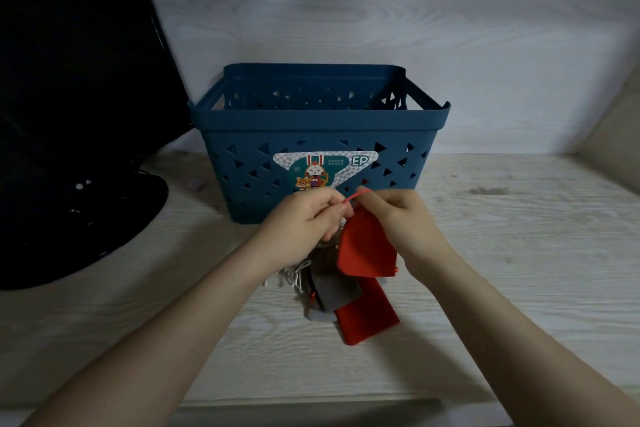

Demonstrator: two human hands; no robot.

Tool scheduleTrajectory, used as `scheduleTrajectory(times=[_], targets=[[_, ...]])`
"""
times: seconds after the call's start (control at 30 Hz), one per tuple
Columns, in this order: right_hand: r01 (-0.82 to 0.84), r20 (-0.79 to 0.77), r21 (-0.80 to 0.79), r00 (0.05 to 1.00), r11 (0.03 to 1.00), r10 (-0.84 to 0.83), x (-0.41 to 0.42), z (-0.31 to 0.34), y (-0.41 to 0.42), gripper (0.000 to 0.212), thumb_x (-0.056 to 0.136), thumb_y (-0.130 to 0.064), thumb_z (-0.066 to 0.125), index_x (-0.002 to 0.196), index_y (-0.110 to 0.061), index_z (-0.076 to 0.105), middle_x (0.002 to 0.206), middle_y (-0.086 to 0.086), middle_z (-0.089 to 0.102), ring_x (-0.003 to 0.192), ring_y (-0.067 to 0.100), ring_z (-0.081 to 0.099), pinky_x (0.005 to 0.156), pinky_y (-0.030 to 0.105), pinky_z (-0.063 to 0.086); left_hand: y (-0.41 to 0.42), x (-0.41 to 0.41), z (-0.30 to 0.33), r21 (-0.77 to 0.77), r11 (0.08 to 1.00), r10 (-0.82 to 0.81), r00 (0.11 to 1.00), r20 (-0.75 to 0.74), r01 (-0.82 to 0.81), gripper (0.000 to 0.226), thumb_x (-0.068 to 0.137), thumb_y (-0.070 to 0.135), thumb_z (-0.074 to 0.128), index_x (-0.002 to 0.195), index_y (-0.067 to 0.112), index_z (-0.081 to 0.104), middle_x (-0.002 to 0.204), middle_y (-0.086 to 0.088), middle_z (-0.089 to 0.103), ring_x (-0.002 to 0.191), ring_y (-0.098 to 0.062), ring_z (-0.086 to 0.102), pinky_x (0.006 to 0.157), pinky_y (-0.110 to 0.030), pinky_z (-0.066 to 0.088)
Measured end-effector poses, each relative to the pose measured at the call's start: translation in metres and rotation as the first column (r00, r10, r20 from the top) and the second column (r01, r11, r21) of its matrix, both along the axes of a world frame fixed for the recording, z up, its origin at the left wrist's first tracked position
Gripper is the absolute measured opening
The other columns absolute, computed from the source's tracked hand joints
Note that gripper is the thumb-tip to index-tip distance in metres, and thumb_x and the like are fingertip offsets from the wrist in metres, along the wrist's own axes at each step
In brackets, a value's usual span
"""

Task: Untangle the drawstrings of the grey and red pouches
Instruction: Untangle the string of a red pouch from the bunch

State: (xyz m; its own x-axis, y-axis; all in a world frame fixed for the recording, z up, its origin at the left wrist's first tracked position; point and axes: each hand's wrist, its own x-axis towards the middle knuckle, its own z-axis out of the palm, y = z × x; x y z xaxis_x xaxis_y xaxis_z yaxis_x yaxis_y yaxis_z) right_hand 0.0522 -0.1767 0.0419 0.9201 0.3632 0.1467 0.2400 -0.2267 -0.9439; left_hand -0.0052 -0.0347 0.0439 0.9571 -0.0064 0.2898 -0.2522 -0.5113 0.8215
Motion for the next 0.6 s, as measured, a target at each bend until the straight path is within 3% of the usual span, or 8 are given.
scheduleTrajectory(times=[0.1,0.23,0.33,0.4,0.47,0.6], targets=[[0.001,-0.093,0.057,0.996,0.998,0.005,-0.002,0.0,0.001,0.038,0.091,-0.036,0.055,0.066,-0.011,0.069,0.067,0.018,0.054,0.062,0.024,0.048,0.06,0.033,0.033,-0.006,0.002,-0.001,-0.134,0.99,0.041,0.999,0.036,-0.036,0.018,0.094,0.011,0.05,0.082,0.02,0.059,0.046,0.009,0.051,0.05,-0.007,0.045,0.06,-0.026,0.042],[-0.063,-0.134,0.091,0.988,0.994,0.075,-0.006,0.002,0.003,0.058,0.092,-0.044,0.051,0.081,0.013,0.058,0.072,0.015,0.049,0.066,0.024,0.043,0.065,0.036,0.029,-0.011,0.004,0.003,-0.213,0.973,0.096,0.995,0.042,-0.085,0.017,0.091,0.009,0.055,0.078,0.017,0.063,0.052,0.008,0.055,0.052,-0.002,0.05,0.059,-0.016,0.043],[-0.07,-0.239,0.141,0.966,0.988,0.102,-0.008,0.001,0.007,0.041,0.094,-0.041,0.046,0.076,-0.007,0.06,0.073,0.009,0.05,0.071,0.021,0.044,0.069,0.034,0.031,-0.015,0.004,0.004,-0.205,0.975,0.107,0.991,0.075,-0.089,0.023,0.088,0.007,0.059,0.073,0.023,0.065,0.056,0.01,0.056,0.051,0.003,0.049,0.056,-0.011,0.041],[-0.068,-0.333,0.262,0.93,0.963,0.156,-0.008,0.0,0.009,0.03,0.094,-0.037,0.047,0.072,-0.018,0.056,0.07,0.001,0.054,0.077,0.021,0.047,0.076,0.035,0.033,-0.018,0.005,0.004,-0.197,0.975,0.122,0.99,0.073,-0.105,0.026,0.088,0.009,0.059,0.07,0.027,0.064,0.052,0.013,0.055,0.048,0.003,0.046,0.053,-0.01,0.038],[-0.09,-0.385,0.365,0.892,0.927,0.238,-0.007,-0.002,0.01,0.03,0.093,-0.036,0.048,0.069,-0.021,0.059,0.067,0.0,0.056,0.078,0.023,0.049,0.078,0.04,0.034,-0.02,0.007,0.004,-0.209,0.972,0.114,0.993,0.029,-0.106,0.029,0.089,0.014,0.059,0.064,0.029,0.063,0.049,0.014,0.053,0.047,0.002,0.043,0.052,-0.01,0.036],[-0.186,-0.409,0.451,0.826,0.873,0.388,-0.008,0.003,0.008,0.03,0.082,-0.034,0.057,0.059,-0.016,0.06,0.057,0.004,0.053,0.063,0.019,0.052,0.073,0.033,0.039,-0.021,0.008,0.004,-0.315,0.948,0.032,0.997,-0.069,-0.053,0.047,0.09,0.013,0.056,0.047,0.028,0.065,0.047,0.01,0.045,0.045,0.0,0.038,0.05,-0.01,0.033]])
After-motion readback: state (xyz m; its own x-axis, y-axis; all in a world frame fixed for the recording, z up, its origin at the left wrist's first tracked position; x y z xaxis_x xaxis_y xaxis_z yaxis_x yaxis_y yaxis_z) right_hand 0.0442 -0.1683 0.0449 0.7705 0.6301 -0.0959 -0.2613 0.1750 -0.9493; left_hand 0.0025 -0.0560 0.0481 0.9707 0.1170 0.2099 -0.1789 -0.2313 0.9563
